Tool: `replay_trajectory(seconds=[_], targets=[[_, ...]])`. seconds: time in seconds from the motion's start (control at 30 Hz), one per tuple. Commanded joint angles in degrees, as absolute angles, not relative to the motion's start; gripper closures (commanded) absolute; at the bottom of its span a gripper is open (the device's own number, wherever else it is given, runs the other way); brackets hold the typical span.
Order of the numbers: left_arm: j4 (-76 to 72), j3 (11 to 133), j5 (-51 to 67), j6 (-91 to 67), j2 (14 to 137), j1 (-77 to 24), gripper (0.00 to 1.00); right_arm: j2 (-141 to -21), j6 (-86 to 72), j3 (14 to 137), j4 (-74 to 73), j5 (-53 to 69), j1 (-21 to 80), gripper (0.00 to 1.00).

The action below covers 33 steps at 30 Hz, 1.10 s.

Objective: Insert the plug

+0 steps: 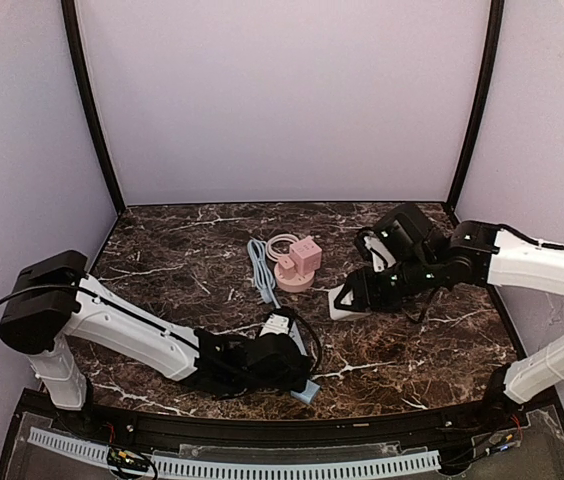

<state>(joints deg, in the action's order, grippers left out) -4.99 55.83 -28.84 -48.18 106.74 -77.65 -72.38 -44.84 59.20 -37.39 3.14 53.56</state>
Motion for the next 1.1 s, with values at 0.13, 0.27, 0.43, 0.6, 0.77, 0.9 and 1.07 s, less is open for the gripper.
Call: replay_trajectory(seconds=[0.13, 0.27, 0.43, 0.6, 0.77, 0.9, 1.07], targets=[[-2.6, 47.8, -34.5, -37.8, 87.0, -72.8, 0.06, -81.2, -42.1, 68.0, -37.8, 3.9, 55.5, 0.94], [-3.5, 44.6, -38.3, -34.2, 80.6, -70.5, 0.02, -86.9, -41.2, 72.5, -39.2, 4.7, 57.1, 0.95], [-8.9, 40.5, -41.3, -29.9, 76.1, -68.4, 0.01, -93.7, -39.9, 78.3, -41.4, 5.7, 58.0, 0.95], [-11.9, 36.4, -41.7, -27.3, 73.2, -64.8, 0.01, -100.0, -39.2, 83.9, -43.7, 6.5, 58.5, 0.96], [-17.7, 31.1, -41.5, -24.3, 69.6, -62.2, 0.01, -105.0, -36.9, 89.3, -47.2, 5.9, 58.5, 0.96], [-17.6, 30.3, -42.0, -23.3, 68.2, -61.4, 0.01, -108.1, -36.6, 92.1, -49.5, 4.6, 58.5, 0.98], [-19.2, 29.0, -42.6, -22.2, 67.6, -60.8, 0.01, -111.0, -36.9, 93.3, -50.1, 4.8, 58.5, 1.00]])
